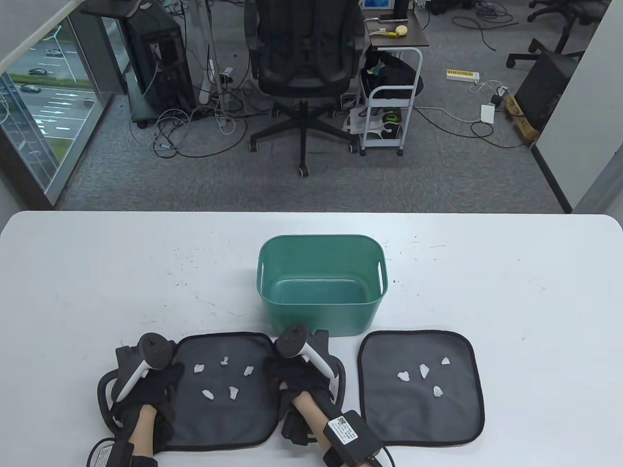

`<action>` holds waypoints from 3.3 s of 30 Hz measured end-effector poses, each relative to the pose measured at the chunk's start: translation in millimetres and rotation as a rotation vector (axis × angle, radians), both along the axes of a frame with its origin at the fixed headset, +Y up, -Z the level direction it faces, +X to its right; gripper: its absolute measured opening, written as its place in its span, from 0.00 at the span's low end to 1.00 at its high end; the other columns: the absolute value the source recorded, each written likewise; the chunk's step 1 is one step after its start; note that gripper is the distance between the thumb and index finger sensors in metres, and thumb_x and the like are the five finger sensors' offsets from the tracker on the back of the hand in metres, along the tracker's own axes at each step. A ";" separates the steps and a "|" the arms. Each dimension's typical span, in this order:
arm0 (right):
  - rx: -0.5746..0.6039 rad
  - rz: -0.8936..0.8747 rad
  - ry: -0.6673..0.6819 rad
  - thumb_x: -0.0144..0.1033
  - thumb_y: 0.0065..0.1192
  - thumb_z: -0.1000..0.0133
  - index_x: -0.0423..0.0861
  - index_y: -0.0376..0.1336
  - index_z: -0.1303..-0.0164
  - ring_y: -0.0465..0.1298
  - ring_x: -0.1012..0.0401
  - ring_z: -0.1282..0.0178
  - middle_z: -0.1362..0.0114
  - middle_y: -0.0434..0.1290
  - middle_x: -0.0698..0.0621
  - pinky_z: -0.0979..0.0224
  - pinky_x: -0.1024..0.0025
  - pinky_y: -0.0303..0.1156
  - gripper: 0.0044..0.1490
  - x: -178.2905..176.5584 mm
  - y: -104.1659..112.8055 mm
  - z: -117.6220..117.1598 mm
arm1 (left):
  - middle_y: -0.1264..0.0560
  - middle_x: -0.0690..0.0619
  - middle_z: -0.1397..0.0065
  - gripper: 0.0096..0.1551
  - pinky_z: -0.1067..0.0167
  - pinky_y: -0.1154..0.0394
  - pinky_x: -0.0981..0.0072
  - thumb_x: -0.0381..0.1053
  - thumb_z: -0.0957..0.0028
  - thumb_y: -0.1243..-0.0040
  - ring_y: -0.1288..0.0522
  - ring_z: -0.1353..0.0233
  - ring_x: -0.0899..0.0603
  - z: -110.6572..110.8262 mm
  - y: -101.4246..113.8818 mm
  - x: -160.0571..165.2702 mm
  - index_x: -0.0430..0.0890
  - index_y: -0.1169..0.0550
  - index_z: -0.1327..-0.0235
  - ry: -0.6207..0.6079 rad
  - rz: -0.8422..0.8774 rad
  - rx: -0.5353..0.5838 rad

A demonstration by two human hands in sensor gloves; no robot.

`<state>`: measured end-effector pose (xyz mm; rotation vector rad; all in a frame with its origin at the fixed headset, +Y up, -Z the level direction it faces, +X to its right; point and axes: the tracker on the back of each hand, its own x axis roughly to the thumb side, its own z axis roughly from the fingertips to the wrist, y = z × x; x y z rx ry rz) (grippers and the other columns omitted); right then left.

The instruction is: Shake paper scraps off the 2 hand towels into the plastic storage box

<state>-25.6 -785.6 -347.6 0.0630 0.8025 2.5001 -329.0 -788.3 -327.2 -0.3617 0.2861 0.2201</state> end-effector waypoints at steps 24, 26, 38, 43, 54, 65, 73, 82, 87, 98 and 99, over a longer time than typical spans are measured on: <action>0.017 -0.160 0.052 0.48 0.60 0.41 0.60 0.66 0.35 0.78 0.49 0.33 0.31 0.76 0.49 0.33 0.49 0.72 0.23 7.6 26.4 2.5 | 0.18 0.54 0.32 0.23 0.36 0.22 0.50 0.59 0.42 0.44 0.16 0.38 0.48 19.9 44.1 14.6 0.62 0.28 0.33 -0.028 0.055 0.199; 0.021 -0.173 0.057 0.48 0.60 0.41 0.60 0.66 0.35 0.81 0.52 0.38 0.33 0.78 0.50 0.37 0.51 0.76 0.23 7.3 28.7 2.6 | 0.17 0.55 0.33 0.23 0.37 0.22 0.51 0.59 0.42 0.45 0.16 0.39 0.49 21.7 49.5 16.0 0.62 0.28 0.33 -0.049 0.015 0.196; 0.064 -0.195 0.119 0.47 0.62 0.42 0.57 0.68 0.37 0.88 0.59 0.54 0.42 0.83 0.51 0.50 0.59 0.82 0.23 2.0 52.9 7.1 | 0.13 0.58 0.42 0.23 0.47 0.16 0.60 0.58 0.42 0.44 0.12 0.55 0.58 31.3 83.5 35.3 0.61 0.27 0.33 -0.119 -0.021 0.180; 0.058 -0.222 0.120 0.46 0.63 0.43 0.56 0.68 0.37 0.88 0.61 0.59 0.45 0.84 0.51 0.52 0.61 0.83 0.23 7.3 60.0 7.2 | 0.12 0.58 0.45 0.23 0.50 0.15 0.62 0.58 0.42 0.44 0.12 0.59 0.60 33.6 96.4 47.8 0.60 0.27 0.33 -0.137 -0.062 0.161; 0.028 -0.312 0.153 0.45 0.63 0.42 0.54 0.68 0.37 0.88 0.62 0.63 0.47 0.84 0.51 0.54 0.62 0.83 0.24 23.5 91.0 11.5 | 0.12 0.58 0.48 0.23 0.51 0.15 0.63 0.58 0.41 0.43 0.12 0.61 0.61 36.7 129.2 64.4 0.59 0.27 0.33 -0.178 0.064 0.122; 0.072 -0.334 0.168 0.44 0.64 0.43 0.51 0.69 0.37 0.87 0.61 0.63 0.47 0.84 0.50 0.53 0.60 0.82 0.24 47.2 134.2 11.6 | 0.12 0.58 0.47 0.23 0.50 0.15 0.62 0.57 0.41 0.43 0.12 0.60 0.60 32.7 178.2 88.3 0.57 0.26 0.32 -0.239 0.118 0.134; 0.099 -0.417 0.076 0.44 0.64 0.42 0.50 0.69 0.37 0.86 0.60 0.62 0.47 0.84 0.50 0.50 0.58 0.80 0.24 80.5 175.1 0.1 | 0.12 0.57 0.47 0.23 0.49 0.15 0.61 0.57 0.41 0.43 0.12 0.59 0.59 7.1 220.8 112.0 0.57 0.26 0.32 -0.254 0.193 0.164; 0.112 -0.455 -0.067 0.43 0.64 0.42 0.49 0.69 0.37 0.86 0.60 0.63 0.47 0.84 0.49 0.50 0.58 0.80 0.24 115.0 212.5 -31.0 | 0.13 0.57 0.46 0.23 0.48 0.16 0.60 0.57 0.40 0.43 0.12 0.58 0.59 -41.7 252.8 139.1 0.57 0.26 0.32 -0.249 0.291 0.152; 0.116 -0.487 -0.134 0.43 0.64 0.42 0.49 0.69 0.37 0.86 0.60 0.62 0.47 0.84 0.49 0.50 0.57 0.80 0.24 132.1 227.1 -46.4 | 0.13 0.57 0.46 0.24 0.48 0.16 0.60 0.57 0.40 0.43 0.12 0.58 0.58 -68.1 265.7 150.9 0.57 0.27 0.32 -0.251 0.329 0.151; 0.131 -0.569 -0.287 0.43 0.64 0.42 0.49 0.69 0.36 0.86 0.60 0.62 0.47 0.84 0.49 0.50 0.58 0.80 0.24 161.9 233.5 -74.7 | 0.13 0.57 0.45 0.24 0.47 0.16 0.59 0.57 0.40 0.43 0.12 0.57 0.58 -116.7 262.1 176.1 0.57 0.27 0.31 -0.212 0.411 0.156; 0.135 -0.582 -0.296 0.43 0.64 0.42 0.50 0.69 0.36 0.86 0.60 0.62 0.47 0.83 0.49 0.50 0.58 0.80 0.24 163.9 233.7 -77.0 | 0.13 0.57 0.45 0.24 0.47 0.16 0.59 0.57 0.40 0.43 0.12 0.56 0.58 -120.1 261.6 178.7 0.56 0.27 0.31 -0.212 0.412 0.157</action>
